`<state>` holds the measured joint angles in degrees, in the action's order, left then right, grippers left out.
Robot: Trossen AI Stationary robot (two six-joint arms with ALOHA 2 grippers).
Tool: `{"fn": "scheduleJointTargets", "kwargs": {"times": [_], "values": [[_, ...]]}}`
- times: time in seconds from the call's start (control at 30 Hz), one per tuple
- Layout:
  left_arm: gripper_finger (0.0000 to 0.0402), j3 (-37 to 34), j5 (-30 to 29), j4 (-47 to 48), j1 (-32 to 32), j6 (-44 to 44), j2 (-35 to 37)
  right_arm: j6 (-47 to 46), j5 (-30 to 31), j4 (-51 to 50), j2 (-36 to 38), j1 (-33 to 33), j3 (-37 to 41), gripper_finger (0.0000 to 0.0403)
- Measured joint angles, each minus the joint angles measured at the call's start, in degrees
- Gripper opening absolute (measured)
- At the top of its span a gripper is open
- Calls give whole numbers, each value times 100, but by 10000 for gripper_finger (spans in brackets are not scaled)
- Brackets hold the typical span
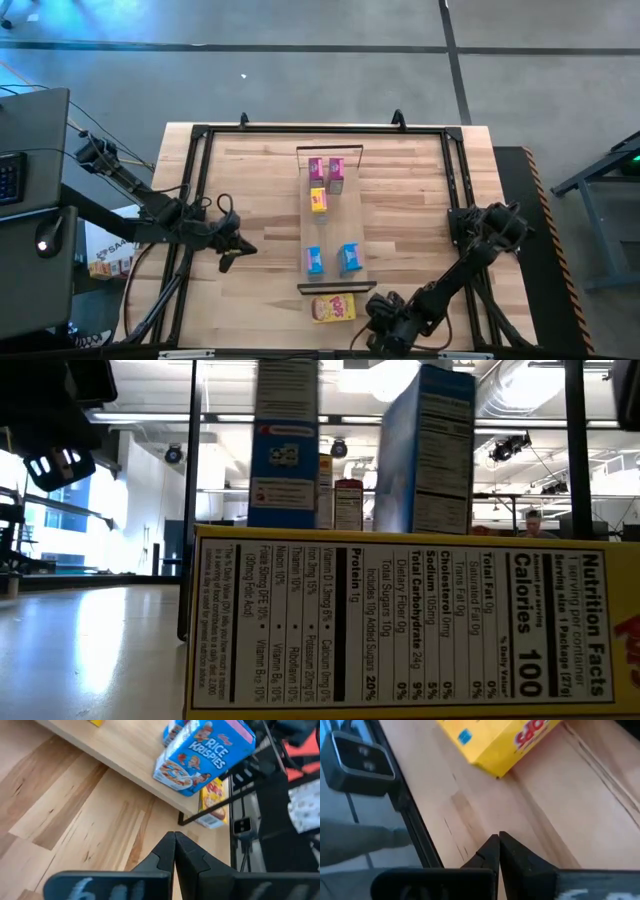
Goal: Stack cereal on shelf
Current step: Put the yellow cereal box on the shelf aligned with the other yellow cereal box
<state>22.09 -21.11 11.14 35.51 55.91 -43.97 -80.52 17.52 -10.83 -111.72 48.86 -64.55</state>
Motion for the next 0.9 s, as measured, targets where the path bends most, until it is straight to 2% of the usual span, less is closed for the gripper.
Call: {"fn": "scheduleJointTargets", "kwargs": {"times": [0.17,0.3,0.4,0.47,0.5,0.6,0.73,0.83,0.9], "values": [[0,0,178,-26,0,-436,0,-412,-5,31,0,-47,0,0],[0,0,111,-29,0,-441,0,-783,-17,234,0,-83,-2,0],[0,0,-119,-34,0,-338,0,-2381,279,208,4,-85,-4,0],[0,0,-260,-39,-2,-306,0,-3508,915,230,4,-8,-4,0],[0,0,-301,-39,-2,-305,0,-3641,1215,325,4,27,-2,0],[0,0,-365,-39,-1,-307,0,-3663,1462,516,15,29,-11,0],[0,0,-536,-74,0,-380,0,-3591,1623,98,13,-100,-9,0],[0,0,-605,-134,-2,-368,0,-3543,1225,-159,13,-96,0,0],[0,0,-605,-229,-2,-368,0,-3513,1191,-135,15,11,0,0]]}}
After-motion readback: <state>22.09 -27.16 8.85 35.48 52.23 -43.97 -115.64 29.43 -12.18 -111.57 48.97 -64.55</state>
